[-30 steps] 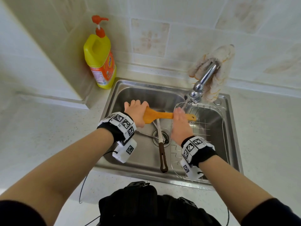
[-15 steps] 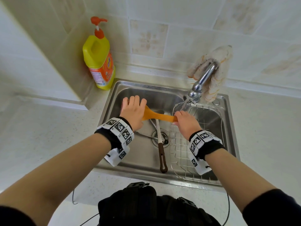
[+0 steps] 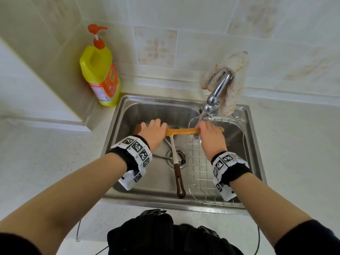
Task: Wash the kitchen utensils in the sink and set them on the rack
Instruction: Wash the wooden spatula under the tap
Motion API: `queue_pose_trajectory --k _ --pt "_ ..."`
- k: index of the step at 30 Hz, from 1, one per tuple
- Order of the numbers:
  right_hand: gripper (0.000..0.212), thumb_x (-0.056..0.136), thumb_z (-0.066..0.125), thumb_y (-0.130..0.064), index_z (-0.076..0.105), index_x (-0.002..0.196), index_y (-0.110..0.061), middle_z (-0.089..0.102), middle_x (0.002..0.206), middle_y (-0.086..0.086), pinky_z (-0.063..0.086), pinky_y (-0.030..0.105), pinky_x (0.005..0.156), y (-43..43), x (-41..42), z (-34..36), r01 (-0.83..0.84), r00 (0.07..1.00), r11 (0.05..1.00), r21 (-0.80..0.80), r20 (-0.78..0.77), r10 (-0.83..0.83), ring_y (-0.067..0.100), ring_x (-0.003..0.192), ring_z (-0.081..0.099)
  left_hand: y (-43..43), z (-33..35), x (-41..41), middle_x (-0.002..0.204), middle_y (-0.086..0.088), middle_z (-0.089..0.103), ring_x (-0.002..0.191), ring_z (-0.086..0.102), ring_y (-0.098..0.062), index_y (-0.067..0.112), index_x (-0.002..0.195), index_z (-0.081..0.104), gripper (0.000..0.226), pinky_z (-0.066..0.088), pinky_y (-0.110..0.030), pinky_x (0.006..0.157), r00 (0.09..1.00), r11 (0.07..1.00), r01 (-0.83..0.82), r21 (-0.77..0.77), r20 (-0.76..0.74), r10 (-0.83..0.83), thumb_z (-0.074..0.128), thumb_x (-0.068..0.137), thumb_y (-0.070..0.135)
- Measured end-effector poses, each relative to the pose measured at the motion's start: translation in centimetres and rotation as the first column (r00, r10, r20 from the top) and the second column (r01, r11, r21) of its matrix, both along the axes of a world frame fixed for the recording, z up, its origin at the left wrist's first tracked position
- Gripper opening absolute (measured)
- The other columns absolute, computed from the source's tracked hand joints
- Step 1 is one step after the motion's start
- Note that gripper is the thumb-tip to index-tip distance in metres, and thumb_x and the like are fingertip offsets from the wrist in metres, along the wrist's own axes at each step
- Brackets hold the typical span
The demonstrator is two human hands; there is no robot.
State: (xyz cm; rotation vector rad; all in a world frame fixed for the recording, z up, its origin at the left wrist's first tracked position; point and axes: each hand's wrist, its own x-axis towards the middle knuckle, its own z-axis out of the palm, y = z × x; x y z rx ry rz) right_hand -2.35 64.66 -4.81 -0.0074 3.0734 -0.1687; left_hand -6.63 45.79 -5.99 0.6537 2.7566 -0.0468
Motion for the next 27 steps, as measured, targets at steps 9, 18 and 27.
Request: queue_pose_trajectory --k 9,18,27 --pt "0.075 0.087 0.046 0.003 0.008 0.15 -0.012 0.007 0.158 0.005 0.002 0.032 0.118 -5.6 -1.5 -2.1 -0.389 0.918 0.921 -0.011 0.08 0.388 0.02 0.145 0.007 -2.6 1.0 1.3 0.126 -0.016 0.042 0.119 0.041 -0.033 0.006 0.127 0.036 0.037 0.031 -0.052 0.102 0.969 0.978 -0.174 -0.115 -0.199 0.149 0.043 0.091 0.007" --pt "0.072 0.095 0.04 -0.018 -0.005 0.148 -0.003 -0.003 0.157 0.014 -0.007 0.041 0.115 -8.4 -0.1 -4.8 -0.48 0.865 0.873 0.086 0.212 0.455 0.028 0.145 -0.004 -4.8 -1.6 5.6 0.125 -0.015 0.042 0.118 0.041 -0.032 0.008 0.127 0.036 0.043 0.031 -0.052 0.103 0.929 0.919 -0.359 -0.164 -0.156 0.335 0.053 0.088 0.012" --pt "0.05 0.101 0.027 -0.034 0.025 0.144 -0.009 0.032 0.148 0.008 0.004 0.043 0.117 -6.9 -0.2 -7.6 -0.506 0.804 0.861 -0.043 0.338 0.489 0.025 0.142 0.02 -7.7 -3.7 11.0 0.125 -0.014 0.041 0.119 0.04 -0.031 0.011 0.129 0.034 0.045 0.029 -0.051 0.104 0.883 0.866 -0.469 -0.171 -0.085 0.461 0.052 0.087 0.012"
